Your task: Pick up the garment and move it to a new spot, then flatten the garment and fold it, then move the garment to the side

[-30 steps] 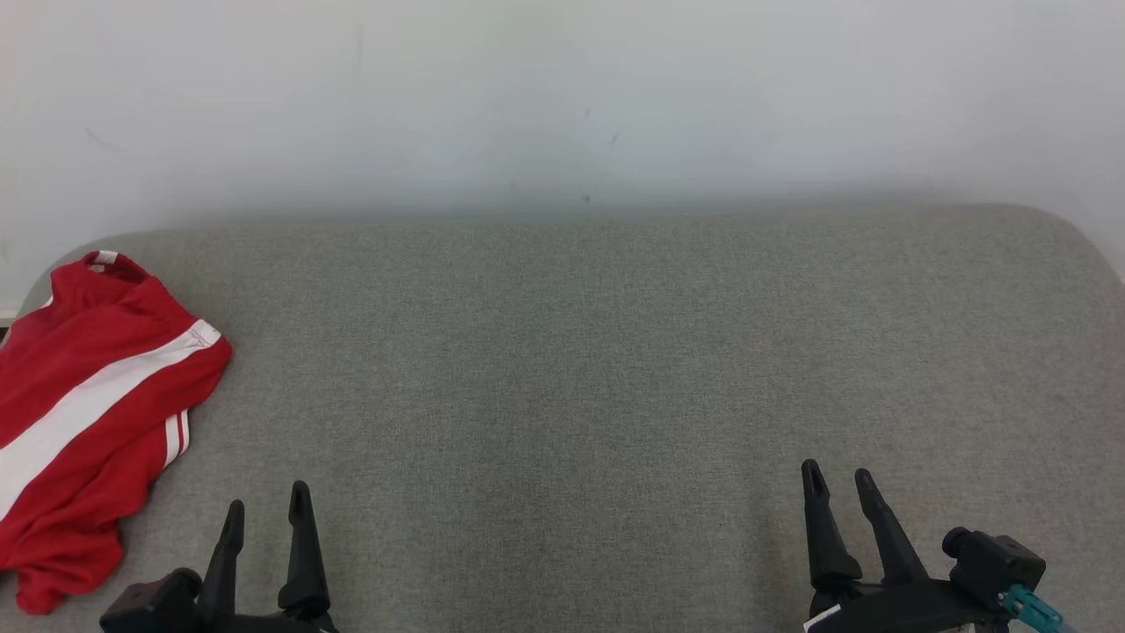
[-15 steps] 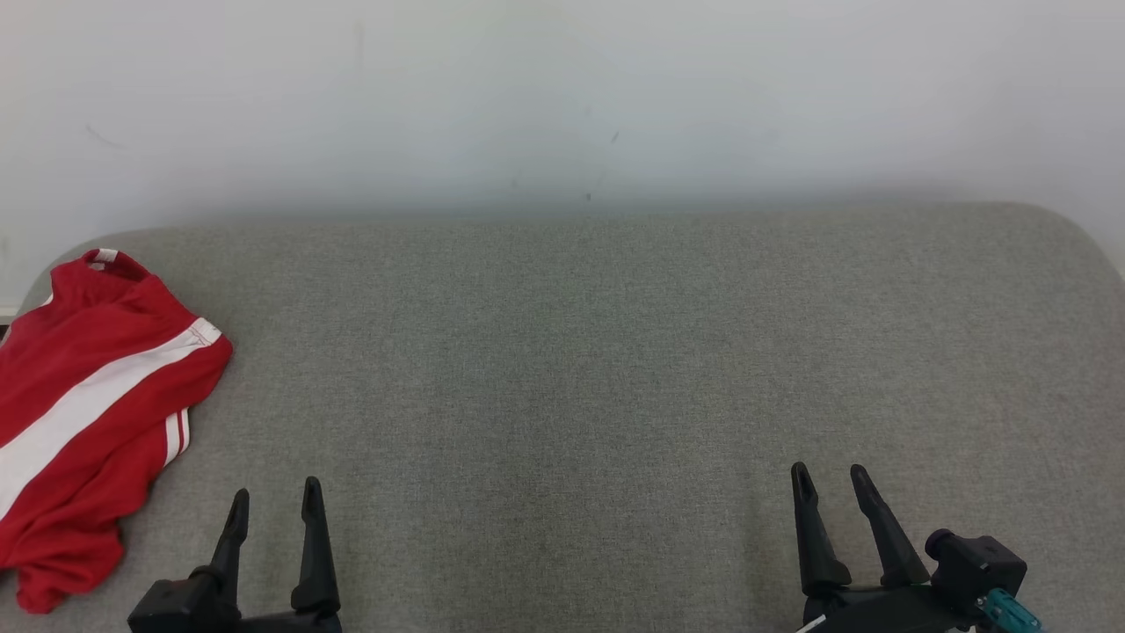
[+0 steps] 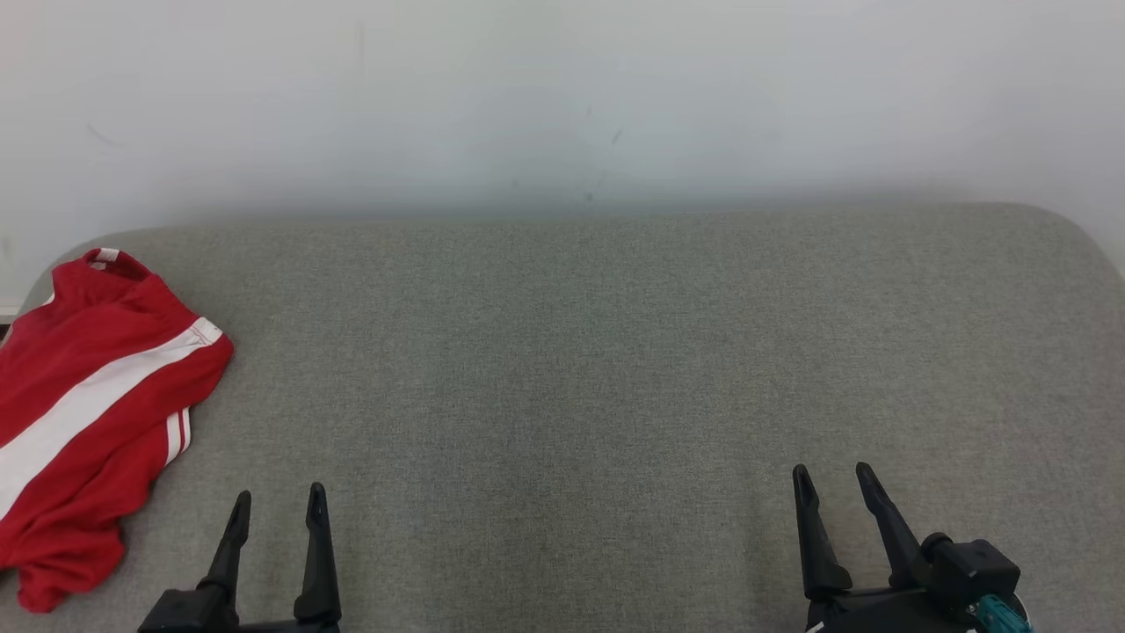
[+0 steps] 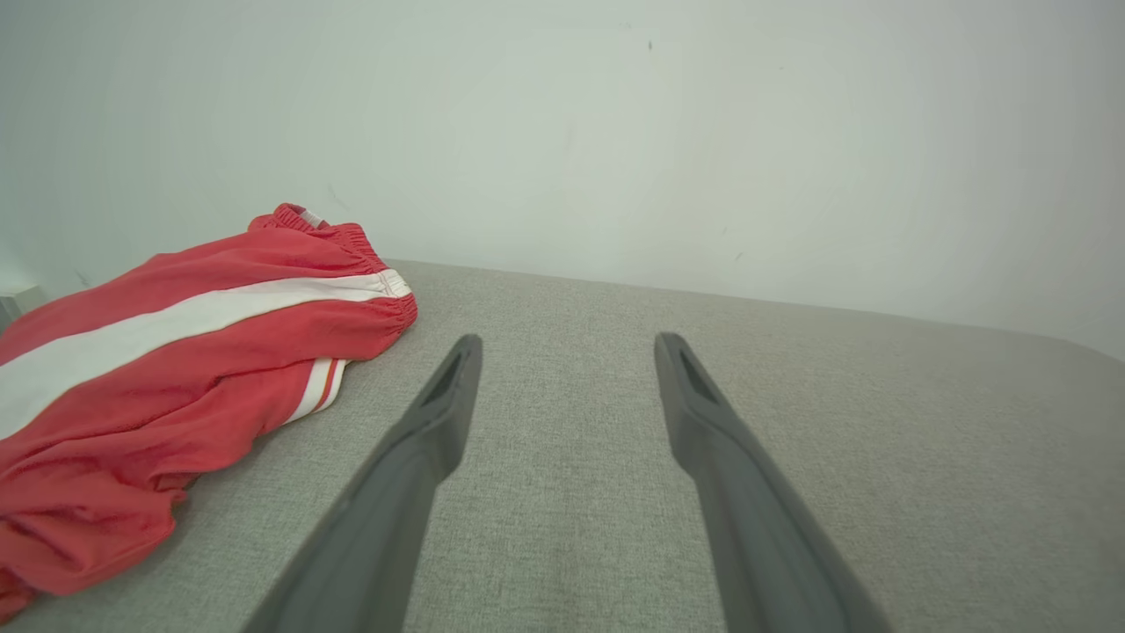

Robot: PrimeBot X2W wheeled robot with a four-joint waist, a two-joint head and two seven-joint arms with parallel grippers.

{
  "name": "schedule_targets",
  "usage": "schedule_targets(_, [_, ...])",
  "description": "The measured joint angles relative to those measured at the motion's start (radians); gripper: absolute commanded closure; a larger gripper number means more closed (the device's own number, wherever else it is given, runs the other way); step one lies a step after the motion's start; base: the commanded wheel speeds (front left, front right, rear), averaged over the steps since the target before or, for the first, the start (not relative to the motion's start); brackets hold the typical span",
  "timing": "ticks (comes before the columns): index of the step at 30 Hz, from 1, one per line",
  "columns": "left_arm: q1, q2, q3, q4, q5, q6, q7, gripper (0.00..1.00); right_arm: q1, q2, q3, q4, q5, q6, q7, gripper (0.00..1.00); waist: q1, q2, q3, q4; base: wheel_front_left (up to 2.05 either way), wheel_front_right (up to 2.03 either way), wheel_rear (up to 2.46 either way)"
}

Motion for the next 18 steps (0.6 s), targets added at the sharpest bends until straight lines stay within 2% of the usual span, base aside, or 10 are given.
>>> schedule_targets(5, [0.0, -0.002, 0.01, 0.008, 0.03, -0.024, -0.009, 0.0, 0.007, 0.0, -0.013, 0.001, -0.026, 0.0, -0.009, 0.0, 0.0, 0.0, -0.002, 0.001, 0.0, 0.0, 0.0])
schedule_targets(18, [0.006, -0.007, 0.031, 0.026, 0.13, -0.041, -0.034, 0.0, 0.019, 0.0, -0.025, 0.005, -0.091, 0.0, -0.035, 0.0, 0.0, 0.0, -0.012, 0.004, 0.0, 0.0, 0.0])
